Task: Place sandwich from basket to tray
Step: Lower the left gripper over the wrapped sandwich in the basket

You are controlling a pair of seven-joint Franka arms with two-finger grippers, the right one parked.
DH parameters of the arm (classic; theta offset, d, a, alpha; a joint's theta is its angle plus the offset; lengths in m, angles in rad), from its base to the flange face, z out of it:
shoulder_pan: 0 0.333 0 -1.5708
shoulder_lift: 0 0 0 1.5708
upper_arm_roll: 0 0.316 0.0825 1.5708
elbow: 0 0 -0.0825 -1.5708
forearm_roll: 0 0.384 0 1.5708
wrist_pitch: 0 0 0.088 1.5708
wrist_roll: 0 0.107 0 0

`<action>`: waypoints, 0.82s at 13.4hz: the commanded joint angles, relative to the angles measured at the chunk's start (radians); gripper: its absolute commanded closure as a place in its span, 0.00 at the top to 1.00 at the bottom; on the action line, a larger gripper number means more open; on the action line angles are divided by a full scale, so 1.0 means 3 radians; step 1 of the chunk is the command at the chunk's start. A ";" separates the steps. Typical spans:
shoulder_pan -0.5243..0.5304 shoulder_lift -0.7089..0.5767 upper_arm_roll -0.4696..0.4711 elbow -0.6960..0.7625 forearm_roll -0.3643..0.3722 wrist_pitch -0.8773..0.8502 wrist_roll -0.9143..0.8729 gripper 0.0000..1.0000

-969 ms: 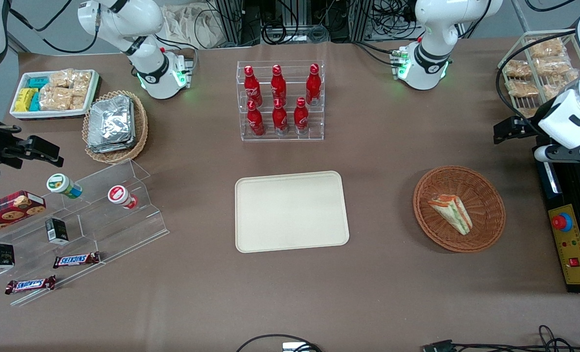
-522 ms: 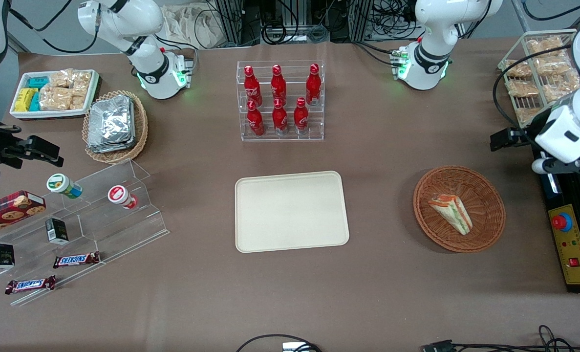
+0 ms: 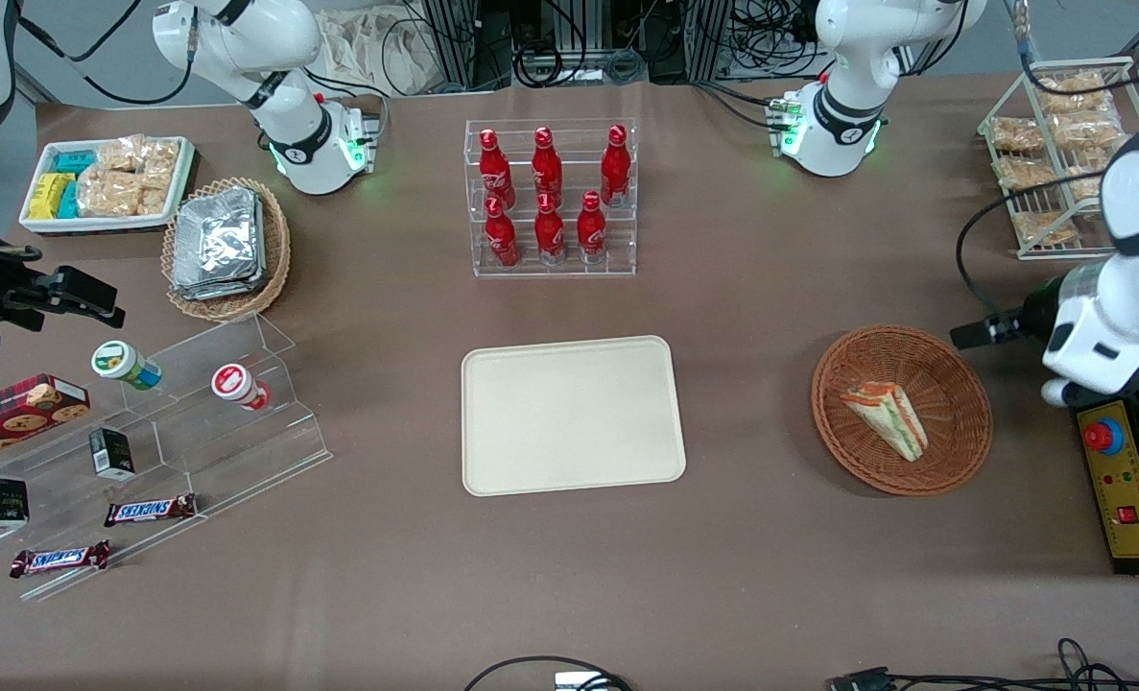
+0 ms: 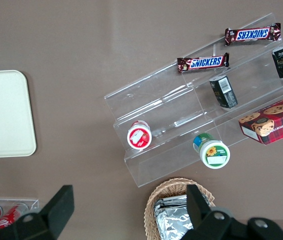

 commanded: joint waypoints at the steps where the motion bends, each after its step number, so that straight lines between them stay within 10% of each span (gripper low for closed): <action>1: 0.0005 0.0300 -0.0021 0.0123 0.0019 0.0206 -0.0201 1.00; 11: 0.0000 0.1032 -0.0026 0.0123 0.0004 0.0948 -0.0431 1.00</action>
